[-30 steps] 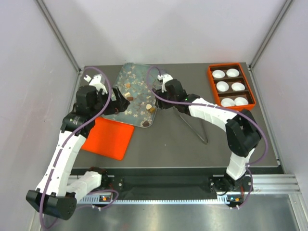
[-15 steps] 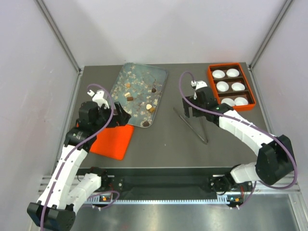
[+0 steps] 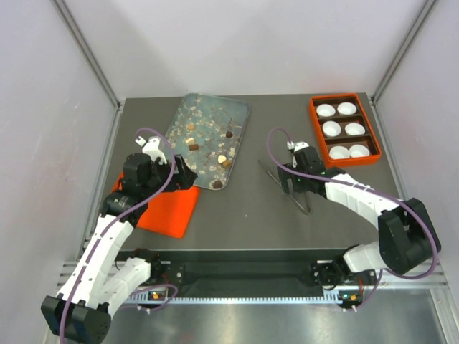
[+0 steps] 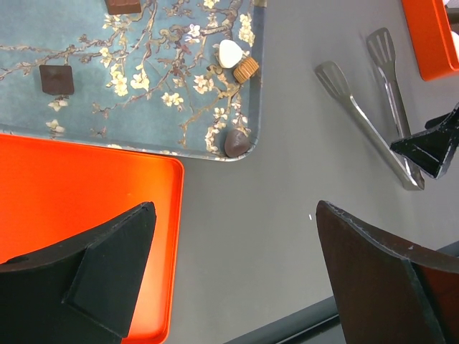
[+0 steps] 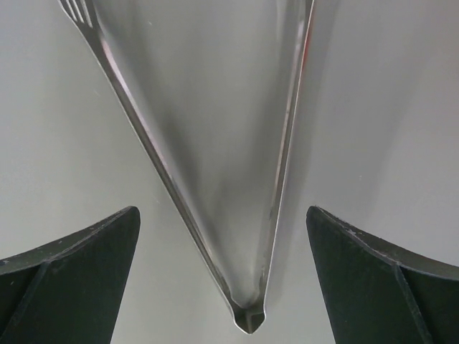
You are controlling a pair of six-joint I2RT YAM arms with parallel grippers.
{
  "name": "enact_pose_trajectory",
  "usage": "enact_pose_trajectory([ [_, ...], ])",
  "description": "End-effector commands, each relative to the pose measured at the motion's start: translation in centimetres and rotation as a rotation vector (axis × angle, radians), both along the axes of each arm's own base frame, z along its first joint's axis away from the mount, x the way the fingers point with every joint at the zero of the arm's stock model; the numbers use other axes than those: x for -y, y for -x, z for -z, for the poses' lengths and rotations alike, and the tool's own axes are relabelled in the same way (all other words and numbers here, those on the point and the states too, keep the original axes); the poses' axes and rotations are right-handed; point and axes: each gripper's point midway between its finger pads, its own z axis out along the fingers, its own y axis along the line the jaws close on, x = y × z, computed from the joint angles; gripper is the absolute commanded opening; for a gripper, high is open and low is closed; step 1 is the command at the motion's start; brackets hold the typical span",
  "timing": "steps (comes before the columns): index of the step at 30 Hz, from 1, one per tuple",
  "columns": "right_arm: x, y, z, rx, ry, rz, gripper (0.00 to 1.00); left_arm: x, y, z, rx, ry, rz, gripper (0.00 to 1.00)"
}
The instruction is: Pack the chocolate
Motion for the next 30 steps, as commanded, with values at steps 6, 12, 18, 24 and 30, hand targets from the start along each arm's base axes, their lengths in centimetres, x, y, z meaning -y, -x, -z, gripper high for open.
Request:
enact_pose_trajectory([
  [6,-1.7,-1.8,0.3,0.021,-0.064,-0.065,1.00,0.0,-0.6,-1.7,0.093,-0.003,0.005,0.98],
  [12,-1.7,-2.6,1.9,-0.044,-0.034,-0.036,1.00,0.0,-0.5,-1.5,0.091,-0.007,0.006,0.98],
  [18,-1.9,-3.9,3.2,-0.048,-0.041,0.040,0.91,0.0,-0.6,-1.5,0.090,-0.013,0.005,0.98],
  [24,-2.8,-8.1,2.6,0.011,-0.071,0.128,0.76,0.1,-0.8,-1.2,0.081,-0.014,0.009,0.98],
  [30,-4.5,-10.0,2.5,0.019,-0.169,0.183,0.76,0.0,-0.7,-1.3,0.084,-0.020,0.005,0.98],
])
